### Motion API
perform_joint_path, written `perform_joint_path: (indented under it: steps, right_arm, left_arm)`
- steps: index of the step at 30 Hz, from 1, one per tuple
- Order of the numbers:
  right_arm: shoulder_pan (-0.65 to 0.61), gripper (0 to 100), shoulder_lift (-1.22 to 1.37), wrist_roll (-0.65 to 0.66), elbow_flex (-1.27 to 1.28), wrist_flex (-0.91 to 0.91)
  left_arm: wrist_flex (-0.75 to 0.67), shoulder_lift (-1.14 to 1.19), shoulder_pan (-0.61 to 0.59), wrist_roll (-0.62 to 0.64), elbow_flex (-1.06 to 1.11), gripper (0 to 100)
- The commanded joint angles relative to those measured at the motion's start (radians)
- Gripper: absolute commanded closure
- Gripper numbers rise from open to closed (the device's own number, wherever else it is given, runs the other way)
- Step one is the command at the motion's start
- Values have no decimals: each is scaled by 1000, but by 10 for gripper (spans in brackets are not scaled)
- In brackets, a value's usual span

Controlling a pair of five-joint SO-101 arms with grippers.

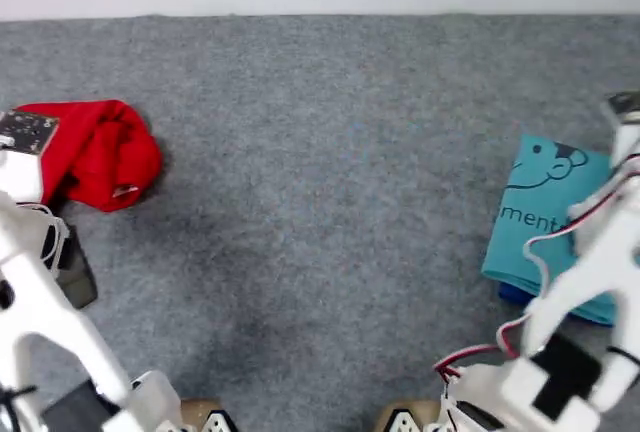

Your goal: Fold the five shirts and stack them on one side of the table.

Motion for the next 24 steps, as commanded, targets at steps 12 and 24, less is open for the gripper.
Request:
perform_joint_path:
  steps: [12, 24]
  right_arm:
    - [-166, 990, -378, -157, 483, 41]
    - [-165, 990, -386, -157, 552, 42]
  left_arm:
    - [-273, 440, -97, 0, -45, 780]
    - [-512, 799, -98, 49, -51, 858]
